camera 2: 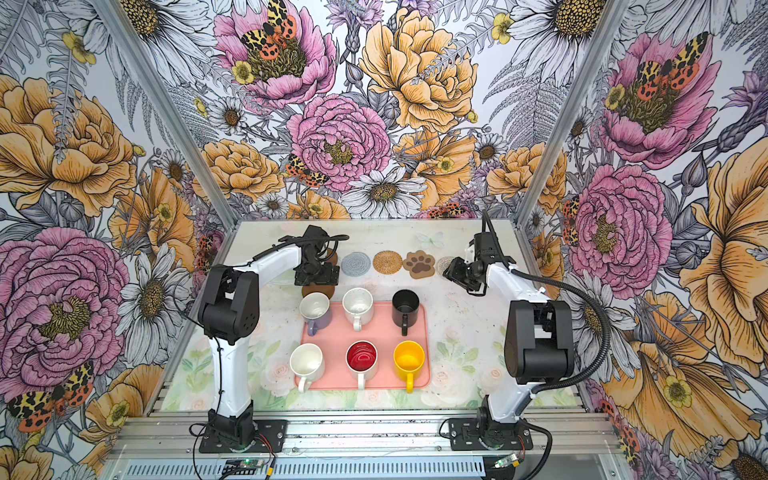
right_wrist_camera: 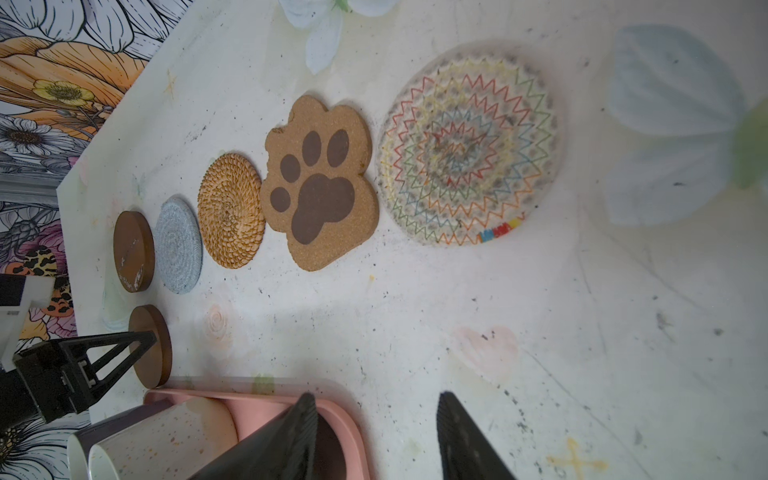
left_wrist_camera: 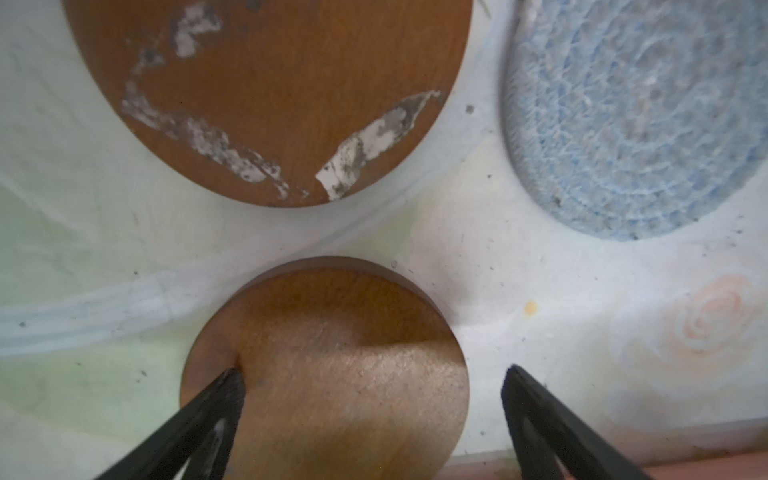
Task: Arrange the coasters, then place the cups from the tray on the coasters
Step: 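Lower the open left gripper over the light wooden disc while the right gripper withdraws, then push the light wooden disc with the left gripper away from the tray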
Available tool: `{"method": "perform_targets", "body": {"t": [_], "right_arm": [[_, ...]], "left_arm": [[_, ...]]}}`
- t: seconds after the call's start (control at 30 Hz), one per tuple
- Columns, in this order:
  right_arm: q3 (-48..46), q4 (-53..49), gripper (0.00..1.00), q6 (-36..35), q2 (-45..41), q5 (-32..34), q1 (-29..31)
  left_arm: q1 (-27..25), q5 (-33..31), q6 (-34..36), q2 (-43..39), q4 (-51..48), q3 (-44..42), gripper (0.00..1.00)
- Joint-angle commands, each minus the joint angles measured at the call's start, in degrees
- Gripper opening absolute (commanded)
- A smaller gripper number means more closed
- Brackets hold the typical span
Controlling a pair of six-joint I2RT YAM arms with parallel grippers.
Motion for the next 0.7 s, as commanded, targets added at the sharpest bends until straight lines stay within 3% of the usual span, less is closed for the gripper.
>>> {"method": "perform_targets", "body": {"t": [0.0,0.43,0.67], "right_arm": [[-0.63,2.09,0.50,0.66,-0.34,0.55,0.45],[-0.87,2.19,0.50,0.44,-0.32,0.36,0.41],[-1.09,2.19,0.50,0.55,-0.42,0.39,0.34]], "left_arm": [[-0.24,-1.33,-0.50,1.57,0.18,1.50,0.99],[-0.34,-2.97,-0.42,2.03,0.20,-0.98,0.99],[-0.19,-2.48,-0.42,2.11,0.22,1.89,0.99]]}}
